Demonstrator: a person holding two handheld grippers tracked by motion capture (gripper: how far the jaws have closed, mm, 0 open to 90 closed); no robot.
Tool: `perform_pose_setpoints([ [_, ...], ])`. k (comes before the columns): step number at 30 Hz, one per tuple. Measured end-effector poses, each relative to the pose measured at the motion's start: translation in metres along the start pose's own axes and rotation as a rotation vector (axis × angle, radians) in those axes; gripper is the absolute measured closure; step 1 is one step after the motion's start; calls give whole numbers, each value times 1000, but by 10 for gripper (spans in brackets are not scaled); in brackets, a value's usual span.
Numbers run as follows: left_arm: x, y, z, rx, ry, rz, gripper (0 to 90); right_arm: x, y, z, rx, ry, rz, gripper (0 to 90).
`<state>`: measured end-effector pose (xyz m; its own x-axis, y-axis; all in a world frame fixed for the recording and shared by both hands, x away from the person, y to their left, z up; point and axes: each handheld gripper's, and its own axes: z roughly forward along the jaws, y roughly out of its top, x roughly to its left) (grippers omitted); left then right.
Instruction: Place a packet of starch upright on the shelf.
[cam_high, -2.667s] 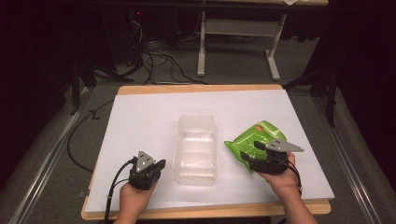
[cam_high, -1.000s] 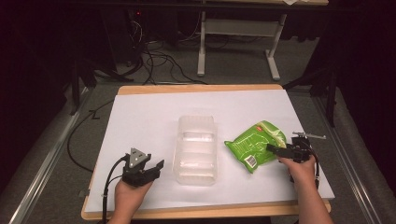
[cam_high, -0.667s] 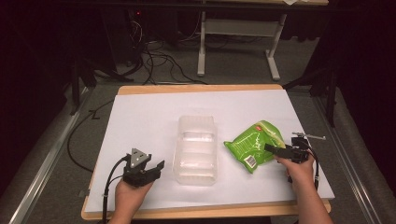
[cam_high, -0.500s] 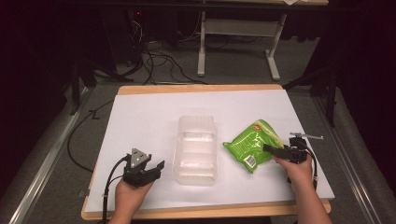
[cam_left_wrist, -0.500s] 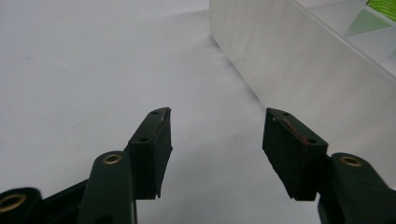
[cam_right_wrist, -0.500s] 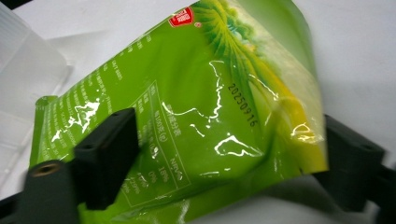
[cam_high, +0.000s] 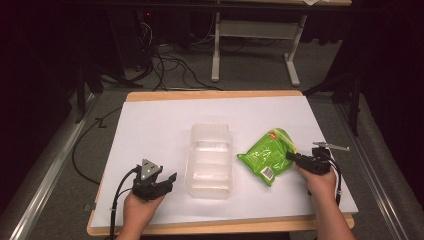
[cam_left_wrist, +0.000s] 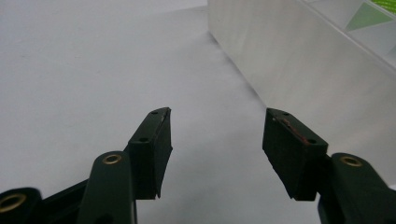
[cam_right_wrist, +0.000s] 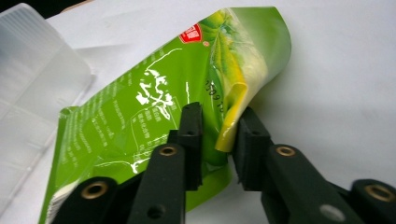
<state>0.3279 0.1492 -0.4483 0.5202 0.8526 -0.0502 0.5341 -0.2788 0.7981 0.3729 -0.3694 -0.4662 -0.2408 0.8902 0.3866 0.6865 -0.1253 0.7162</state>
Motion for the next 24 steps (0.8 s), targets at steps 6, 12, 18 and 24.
perform_pose_setpoints([
  [6,0,0,0,-3,-3,-3,428,17,5,-8,-59,-7,-89,807],
  [12,1,0,-2,-8,1,-4,428,36,9,-18,-130,3,-169,820],
  [18,2,0,-3,-13,5,-7,427,57,13,-27,-188,18,-232,828],
  [24,3,1,-5,-24,10,-12,426,84,17,-35,-250,25,-313,837],
])
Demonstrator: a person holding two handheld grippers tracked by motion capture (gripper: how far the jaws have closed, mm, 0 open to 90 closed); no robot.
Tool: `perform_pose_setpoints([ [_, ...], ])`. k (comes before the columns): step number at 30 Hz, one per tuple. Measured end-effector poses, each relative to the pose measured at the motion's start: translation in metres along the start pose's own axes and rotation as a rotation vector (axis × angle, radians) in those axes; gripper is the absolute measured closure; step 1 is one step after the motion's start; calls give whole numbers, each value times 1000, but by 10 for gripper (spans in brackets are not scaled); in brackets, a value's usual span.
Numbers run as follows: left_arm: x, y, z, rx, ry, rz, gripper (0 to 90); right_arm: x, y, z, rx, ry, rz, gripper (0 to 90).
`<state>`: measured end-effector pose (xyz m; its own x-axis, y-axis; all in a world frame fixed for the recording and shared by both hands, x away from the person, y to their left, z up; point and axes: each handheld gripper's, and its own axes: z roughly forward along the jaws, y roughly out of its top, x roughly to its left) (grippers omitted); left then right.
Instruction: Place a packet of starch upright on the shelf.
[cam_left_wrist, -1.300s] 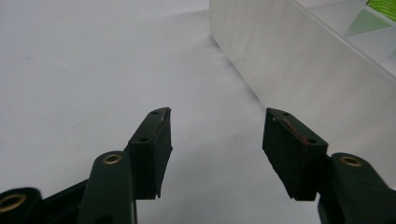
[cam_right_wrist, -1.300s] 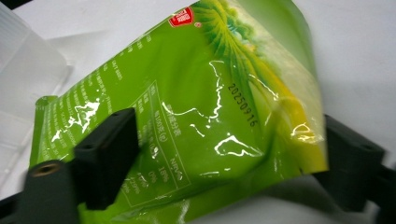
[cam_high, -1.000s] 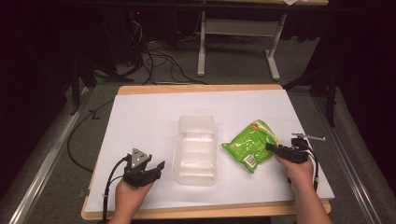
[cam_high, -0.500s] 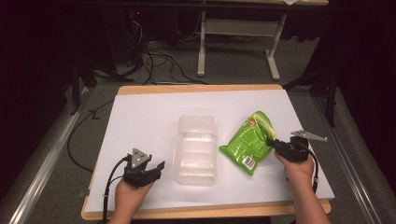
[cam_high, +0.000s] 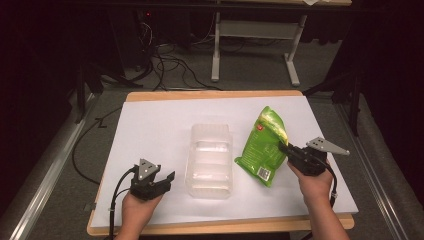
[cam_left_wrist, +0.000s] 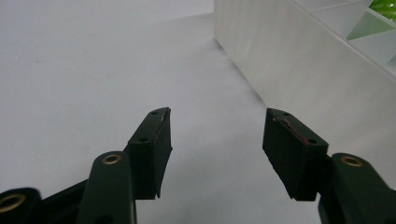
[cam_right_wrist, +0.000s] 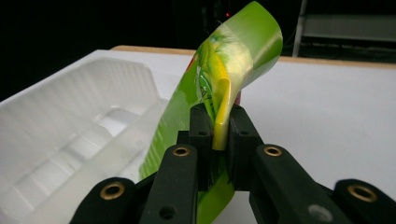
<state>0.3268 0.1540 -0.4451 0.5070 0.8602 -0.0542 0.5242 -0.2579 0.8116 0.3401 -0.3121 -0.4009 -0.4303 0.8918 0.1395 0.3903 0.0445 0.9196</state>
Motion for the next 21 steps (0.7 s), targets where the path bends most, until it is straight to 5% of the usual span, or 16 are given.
perform_pose_setpoints([
  [9,4,1,-6,-40,-1,-14,427,25,16,-9,-104,-95,-123,841],
  [12,6,2,-8,-57,-8,-19,426,30,13,-7,-82,-123,-174,838],
  [21,6,3,-11,-89,-2,9,354,24,0,-8,-43,-87,-149,824],
])
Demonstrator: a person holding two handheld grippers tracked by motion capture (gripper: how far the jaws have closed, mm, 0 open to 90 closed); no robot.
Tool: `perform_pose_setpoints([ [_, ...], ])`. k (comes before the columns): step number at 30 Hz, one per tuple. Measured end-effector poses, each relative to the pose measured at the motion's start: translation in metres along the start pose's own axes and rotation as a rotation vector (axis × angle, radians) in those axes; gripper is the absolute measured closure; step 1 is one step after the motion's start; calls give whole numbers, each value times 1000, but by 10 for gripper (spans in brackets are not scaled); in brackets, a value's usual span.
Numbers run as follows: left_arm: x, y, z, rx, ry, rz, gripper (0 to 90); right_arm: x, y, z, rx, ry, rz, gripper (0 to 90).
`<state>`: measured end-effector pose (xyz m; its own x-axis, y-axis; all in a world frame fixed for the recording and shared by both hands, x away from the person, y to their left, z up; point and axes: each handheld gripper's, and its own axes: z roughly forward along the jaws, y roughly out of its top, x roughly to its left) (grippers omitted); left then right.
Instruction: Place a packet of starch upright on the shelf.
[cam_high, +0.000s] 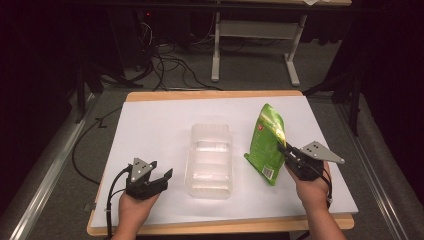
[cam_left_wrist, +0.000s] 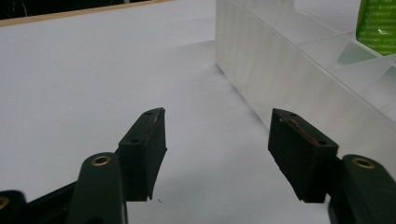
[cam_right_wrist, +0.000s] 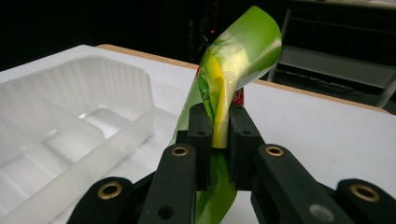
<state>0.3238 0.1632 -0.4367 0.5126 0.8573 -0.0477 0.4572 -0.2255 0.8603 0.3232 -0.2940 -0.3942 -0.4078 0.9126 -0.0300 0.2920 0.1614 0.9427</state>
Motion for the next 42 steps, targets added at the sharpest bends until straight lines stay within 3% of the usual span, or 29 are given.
perform_pose_setpoints([
  [9,0,0,0,6,-14,2,318,8,-4,-4,-19,102,4,760],
  [18,-1,-1,1,7,-27,11,320,11,-9,2,-6,184,54,634],
  [28,-4,-1,2,12,-34,18,323,12,-13,9,42,191,65,573],
  [35,-14,-3,7,32,-42,14,324,10,-15,14,86,180,89,552],
  [39,-23,-4,10,32,-69,4,389,9,-20,20,133,172,92,581],
  [42,-30,-4,10,25,-85,17,512,9,-18,20,133,157,86,691],
])
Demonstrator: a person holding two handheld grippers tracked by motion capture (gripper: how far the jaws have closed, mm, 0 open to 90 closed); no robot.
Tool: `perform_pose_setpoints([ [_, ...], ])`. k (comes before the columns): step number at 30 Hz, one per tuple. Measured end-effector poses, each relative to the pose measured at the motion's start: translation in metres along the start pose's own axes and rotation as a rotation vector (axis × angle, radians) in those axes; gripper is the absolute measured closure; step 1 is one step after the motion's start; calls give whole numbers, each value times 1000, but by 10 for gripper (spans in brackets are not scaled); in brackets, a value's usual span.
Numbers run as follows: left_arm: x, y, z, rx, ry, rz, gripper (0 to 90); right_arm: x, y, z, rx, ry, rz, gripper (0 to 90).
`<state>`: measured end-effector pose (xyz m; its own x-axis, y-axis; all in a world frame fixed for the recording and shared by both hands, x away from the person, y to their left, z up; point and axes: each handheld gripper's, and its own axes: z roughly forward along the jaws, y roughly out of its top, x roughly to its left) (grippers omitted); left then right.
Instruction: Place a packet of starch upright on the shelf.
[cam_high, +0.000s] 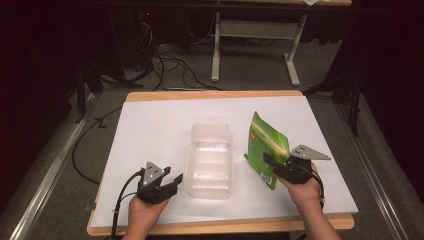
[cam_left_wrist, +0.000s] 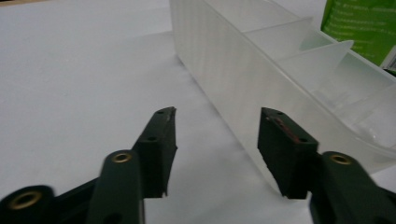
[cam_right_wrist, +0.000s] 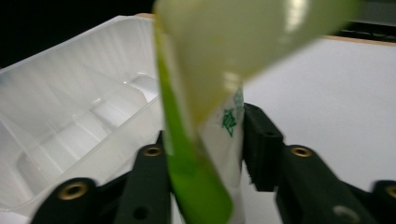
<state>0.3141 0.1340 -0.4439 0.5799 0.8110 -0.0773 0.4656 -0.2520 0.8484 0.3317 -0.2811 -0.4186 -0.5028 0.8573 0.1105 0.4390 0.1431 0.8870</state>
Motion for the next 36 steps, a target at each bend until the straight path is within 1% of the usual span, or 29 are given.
perform_pose_setpoints([
  [2,-4,0,1,-4,-4,5,607,0,1,0,2,-6,0,739],
  [3,-5,0,1,-5,-2,5,671,0,1,0,4,-11,-4,753],
  [4,-8,0,1,-11,5,3,724,-1,2,-1,5,-13,-9,757],
  [5,-9,0,1,-12,7,0,805,0,2,-1,7,-19,-11,768],
  [7,-13,-1,2,-12,13,-5,900,1,3,-1,7,-24,-16,770],
  [11,-23,-4,6,7,-9,3,900,3,4,-1,3,-34,-28,771],
  [15,-31,-6,9,22,-5,12,900,3,5,-2,-2,-37,-33,772],
  [16,-32,-6,9,23,-13,1,900,3,5,-3,-3,-37,-36,773],
  [20,-36,-7,10,25,-30,5,900,1,5,-3,-8,-35,-34,774],
  [22,-38,-7,11,28,-40,4,900,0,6,-3,-10,-33,-40,774],
  [26,-38,-7,11,28,-49,2,900,-2,8,-3,-13,-23,-47,777],
  [27,-36,-6,10,21,-48,-1,889,-2,9,-3,-15,-22,-49,779],
  [29,-30,-2,7,1,-38,-10,820,-4,10,-4,-24,-17,-50,780],
  [30,-24,2,2,-16,-20,-12,785,-4,11,-4,-28,-14,-45,780],
  [31,-19,4,-1,-29,-5,-9,725,-5,12,-5,-36,-9,-46,781],
  [32,-11,7,-8,-52,34,-4,680,-5,13,-6,-43,-5,-48,780],
  [33,-6,8,-12,-66,56,-11,618,-6,15,-7,-50,1,-50,780],
  [34,4,9,-19,-88,78,-36,577,-6,16,-8,-56,7,-54,780],
  [35,9,9,-23,-96,86,-51,530,-6,18,-9,-63,13,-53,780],
  [36,18,9,-28,-110,104,-74,508,-5,20,-10,-67,16,-55,780],
])
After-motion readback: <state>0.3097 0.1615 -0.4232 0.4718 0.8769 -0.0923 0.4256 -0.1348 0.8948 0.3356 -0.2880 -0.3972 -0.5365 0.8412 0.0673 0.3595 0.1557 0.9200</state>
